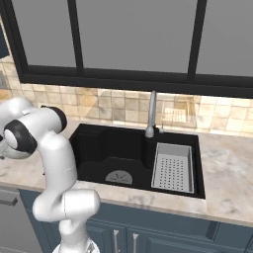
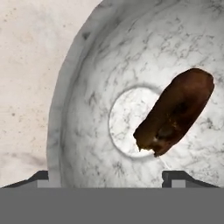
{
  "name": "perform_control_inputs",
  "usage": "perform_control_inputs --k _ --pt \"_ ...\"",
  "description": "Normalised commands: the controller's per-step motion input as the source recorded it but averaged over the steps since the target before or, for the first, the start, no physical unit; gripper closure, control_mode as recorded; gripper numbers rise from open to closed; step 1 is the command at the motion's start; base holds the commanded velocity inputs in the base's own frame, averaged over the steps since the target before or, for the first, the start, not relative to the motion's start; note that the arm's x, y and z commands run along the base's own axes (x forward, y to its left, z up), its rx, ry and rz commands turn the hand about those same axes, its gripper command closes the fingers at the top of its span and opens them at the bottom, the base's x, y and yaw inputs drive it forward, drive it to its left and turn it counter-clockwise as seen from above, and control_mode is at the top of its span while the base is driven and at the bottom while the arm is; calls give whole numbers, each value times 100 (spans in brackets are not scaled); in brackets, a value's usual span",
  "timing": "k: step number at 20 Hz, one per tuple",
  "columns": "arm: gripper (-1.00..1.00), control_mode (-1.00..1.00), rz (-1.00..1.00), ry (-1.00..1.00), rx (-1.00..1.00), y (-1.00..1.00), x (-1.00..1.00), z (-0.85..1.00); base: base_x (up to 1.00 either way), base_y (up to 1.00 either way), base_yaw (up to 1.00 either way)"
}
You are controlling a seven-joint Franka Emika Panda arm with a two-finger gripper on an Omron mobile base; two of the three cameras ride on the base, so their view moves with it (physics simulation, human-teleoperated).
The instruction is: Pick the sweet potato from the sink and place it in the bowl. Then pick the bowl and place it in the microwave. Then close the microwave door and press the start button.
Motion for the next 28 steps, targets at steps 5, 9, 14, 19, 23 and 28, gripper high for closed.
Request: perform_control_inputs --k 5,9,14,19,23,28 --pt "100 -100 4 0 -1 0 2 -1 0 0 0" --pt "100 -100 5 0 0 -3 0 0 0 0 0" --pt "100 -100 -1 -2 0 0 -7 1 0 0 0" --pt "100 -100 0 -2 1 -10 -29 50 0 0 0" --pt "100 -100 0 0 3 -27 -53 75 0 0 0" --pt "100 -100 1 0 4 -58 -63 80 0 0 0"
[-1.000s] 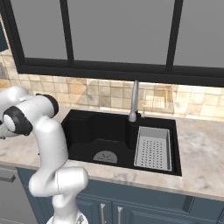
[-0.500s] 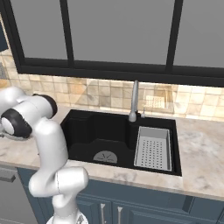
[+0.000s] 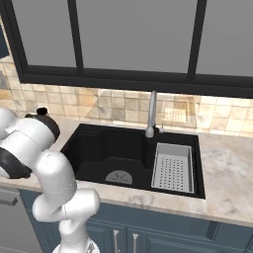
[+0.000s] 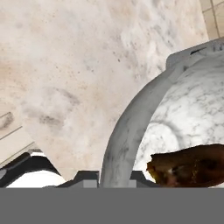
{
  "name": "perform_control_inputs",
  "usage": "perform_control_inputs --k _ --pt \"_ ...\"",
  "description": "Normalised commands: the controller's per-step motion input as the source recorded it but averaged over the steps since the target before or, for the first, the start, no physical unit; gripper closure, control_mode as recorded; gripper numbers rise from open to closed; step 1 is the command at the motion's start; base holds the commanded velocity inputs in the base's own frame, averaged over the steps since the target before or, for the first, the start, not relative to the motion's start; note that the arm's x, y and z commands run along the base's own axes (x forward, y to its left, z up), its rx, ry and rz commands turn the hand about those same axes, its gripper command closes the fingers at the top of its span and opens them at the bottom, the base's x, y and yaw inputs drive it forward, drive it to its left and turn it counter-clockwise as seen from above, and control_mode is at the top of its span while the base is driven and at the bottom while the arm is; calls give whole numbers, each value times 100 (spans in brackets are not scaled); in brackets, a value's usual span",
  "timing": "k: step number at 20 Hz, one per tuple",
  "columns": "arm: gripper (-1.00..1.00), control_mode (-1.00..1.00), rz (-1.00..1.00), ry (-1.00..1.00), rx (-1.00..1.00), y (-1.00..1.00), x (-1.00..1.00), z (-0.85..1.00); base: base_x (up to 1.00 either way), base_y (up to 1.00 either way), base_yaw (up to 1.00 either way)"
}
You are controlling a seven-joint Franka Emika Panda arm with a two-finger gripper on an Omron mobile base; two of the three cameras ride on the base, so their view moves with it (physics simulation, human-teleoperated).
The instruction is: Pick the sweet potato from the sink and place it in the bowl. Then pick the bowl and place it in the microwave. Then close the microwave door and press the start button.
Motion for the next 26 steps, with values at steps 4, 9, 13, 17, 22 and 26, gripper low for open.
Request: perform_control_inputs --k 4,9,13,17,22,26 --pt "100 -100 5 0 8 -88 -57 82 0 0 0" --pt "100 -100 10 1 15 -99 -47 87 0 0 0" --pt "100 -100 14 0 16 -100 -32 84 0 0 0" --pt "100 -100 19 0 14 -100 -11 76 0 0 0" --pt "100 -100 35 0 5 -90 0 36 0 0 0" --pt "100 -100 43 0 0 -47 1 39 0 0 0"
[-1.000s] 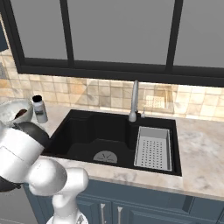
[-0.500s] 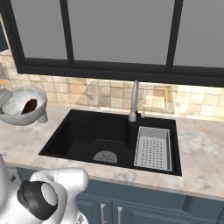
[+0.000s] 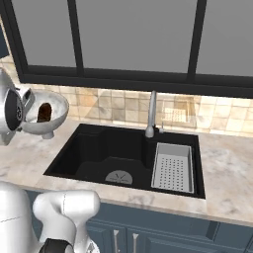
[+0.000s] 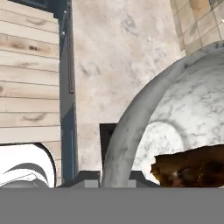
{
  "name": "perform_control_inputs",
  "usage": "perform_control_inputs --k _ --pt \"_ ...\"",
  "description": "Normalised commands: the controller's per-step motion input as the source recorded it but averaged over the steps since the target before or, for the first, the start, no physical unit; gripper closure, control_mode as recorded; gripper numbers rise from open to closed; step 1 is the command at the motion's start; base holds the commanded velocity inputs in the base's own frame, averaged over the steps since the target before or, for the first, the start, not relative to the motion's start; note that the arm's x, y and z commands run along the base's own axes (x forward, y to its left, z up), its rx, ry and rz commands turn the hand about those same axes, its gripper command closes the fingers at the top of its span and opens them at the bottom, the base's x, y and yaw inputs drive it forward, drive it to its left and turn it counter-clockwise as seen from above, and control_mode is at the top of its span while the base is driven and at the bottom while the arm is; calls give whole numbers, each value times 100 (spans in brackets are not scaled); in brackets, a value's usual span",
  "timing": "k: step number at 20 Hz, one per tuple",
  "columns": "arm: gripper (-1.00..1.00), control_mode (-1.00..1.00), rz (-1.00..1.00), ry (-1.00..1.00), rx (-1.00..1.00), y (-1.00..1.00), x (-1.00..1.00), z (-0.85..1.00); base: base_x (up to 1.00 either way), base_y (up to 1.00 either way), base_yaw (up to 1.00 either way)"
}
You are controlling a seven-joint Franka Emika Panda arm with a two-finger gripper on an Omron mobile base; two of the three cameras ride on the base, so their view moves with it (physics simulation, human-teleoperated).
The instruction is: Pick the sweet potato from the sink and place it in the bowl. Then pick the bowl and place it in the microwave. Then close the microwave door and press the start button.
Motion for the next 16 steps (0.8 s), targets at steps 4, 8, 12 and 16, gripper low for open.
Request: perform_control_inputs --k 4,8,12,16 --pt "100 -100 35 0 -4 -23 2 17 0 0 0" --pt "100 -100 20 0 -5 -24 0 3 0 0 0" --pt "100 -100 2 0 0 -16 0 0 0 0 0" --pt "100 -100 0 0 0 -18 0 0 0 0 0"
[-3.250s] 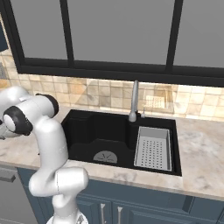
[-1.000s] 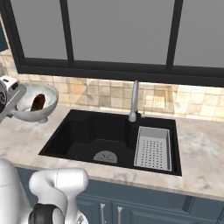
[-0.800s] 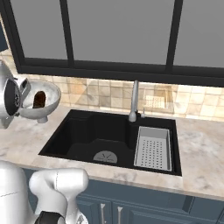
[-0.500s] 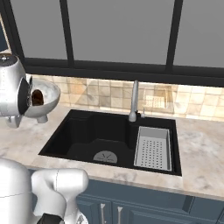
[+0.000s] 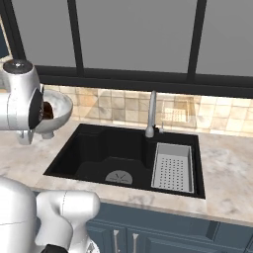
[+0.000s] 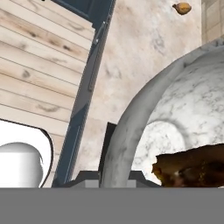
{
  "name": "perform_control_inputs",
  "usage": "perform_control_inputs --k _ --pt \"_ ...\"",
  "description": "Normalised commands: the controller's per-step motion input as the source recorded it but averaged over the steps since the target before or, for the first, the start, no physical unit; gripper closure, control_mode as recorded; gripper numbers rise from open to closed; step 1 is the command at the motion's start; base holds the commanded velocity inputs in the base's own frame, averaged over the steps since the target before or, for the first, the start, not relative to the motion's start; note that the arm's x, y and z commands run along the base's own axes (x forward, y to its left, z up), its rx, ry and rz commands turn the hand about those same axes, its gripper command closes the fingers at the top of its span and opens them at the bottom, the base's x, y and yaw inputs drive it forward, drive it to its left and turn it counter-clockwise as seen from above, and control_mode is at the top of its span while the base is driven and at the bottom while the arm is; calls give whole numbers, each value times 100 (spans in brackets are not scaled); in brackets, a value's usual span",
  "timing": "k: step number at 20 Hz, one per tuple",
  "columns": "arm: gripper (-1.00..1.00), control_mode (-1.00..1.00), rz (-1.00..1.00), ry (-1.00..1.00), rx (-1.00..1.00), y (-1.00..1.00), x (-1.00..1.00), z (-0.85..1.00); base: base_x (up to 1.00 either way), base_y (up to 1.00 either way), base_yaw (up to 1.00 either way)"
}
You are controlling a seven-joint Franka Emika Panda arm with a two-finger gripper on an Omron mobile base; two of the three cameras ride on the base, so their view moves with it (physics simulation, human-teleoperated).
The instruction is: Pick the sweet potato from the sink and place it in the bowl. Then pick the bowl and place it in the microwave. Then close the microwave door and press the start button.
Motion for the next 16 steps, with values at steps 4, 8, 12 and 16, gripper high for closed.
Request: perform_control_inputs --k 4,8,12,16 --pt "100 -100 0 0 0 -9 -1 0 0 0 0" --pt "100 -100 0 0 0 -1 0 0 0 0 0" --pt "100 100 0 0 0 0 0 0 0 0 0" --pt "100 100 0 0 0 0 0 0 -6 0 0"
